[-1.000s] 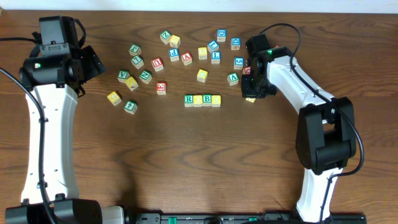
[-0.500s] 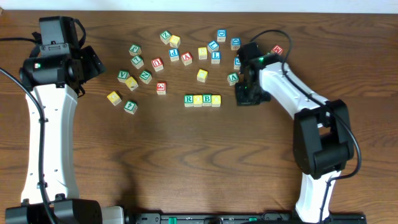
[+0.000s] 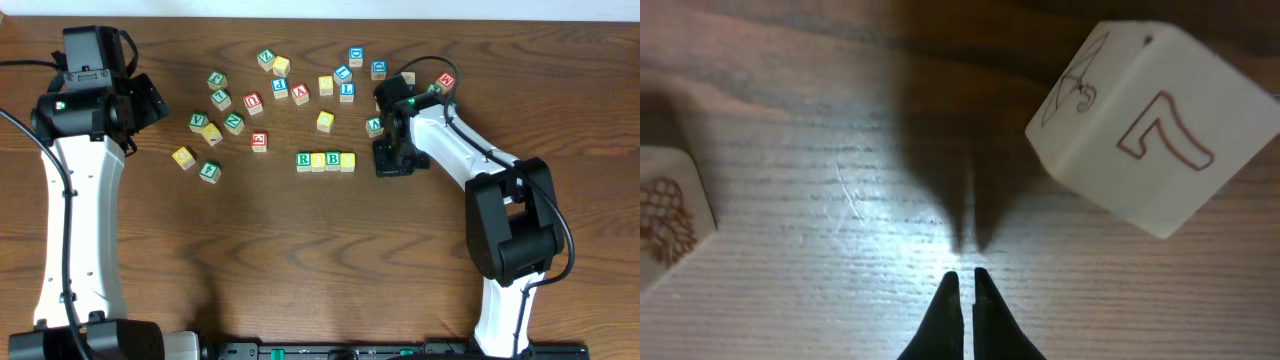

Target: Spell out ROBOT

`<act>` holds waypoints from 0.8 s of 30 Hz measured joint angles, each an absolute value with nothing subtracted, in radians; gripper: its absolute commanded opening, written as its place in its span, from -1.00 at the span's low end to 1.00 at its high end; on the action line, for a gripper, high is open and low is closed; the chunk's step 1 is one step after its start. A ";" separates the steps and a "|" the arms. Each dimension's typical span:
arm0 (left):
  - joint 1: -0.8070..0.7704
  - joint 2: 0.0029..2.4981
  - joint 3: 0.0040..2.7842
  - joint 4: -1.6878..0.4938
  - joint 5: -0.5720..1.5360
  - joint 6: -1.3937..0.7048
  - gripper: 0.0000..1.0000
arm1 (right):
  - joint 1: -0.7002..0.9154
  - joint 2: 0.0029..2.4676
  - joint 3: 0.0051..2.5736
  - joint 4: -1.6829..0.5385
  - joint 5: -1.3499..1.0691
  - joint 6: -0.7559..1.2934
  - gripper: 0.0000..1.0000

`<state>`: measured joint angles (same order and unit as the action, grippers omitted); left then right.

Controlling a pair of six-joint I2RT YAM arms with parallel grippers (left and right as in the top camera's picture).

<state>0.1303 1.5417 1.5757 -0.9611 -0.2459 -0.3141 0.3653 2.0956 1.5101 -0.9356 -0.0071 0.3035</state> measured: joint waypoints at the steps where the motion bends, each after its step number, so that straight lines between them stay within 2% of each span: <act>1: 0.130 1.542 1.576 -0.961 -0.246 -0.314 0.95 | 0.365 2.096 1.510 -0.928 -0.004 0.315 -0.98; 8: 0.130 1.542 1.576 -0.961 -0.246 -0.314 0.95 | 0.363 2.079 1.511 -0.858 0.065 0.466 -0.97; 16: 0.130 1.542 1.576 -0.961 -0.246 -0.314 0.95 | 0.363 1.920 1.522 -0.886 0.244 0.635 -0.97; 24: 0.130 1.542 1.576 -0.961 -0.246 -0.314 0.95 | 0.368 1.969 1.520 -0.880 0.284 0.750 -0.97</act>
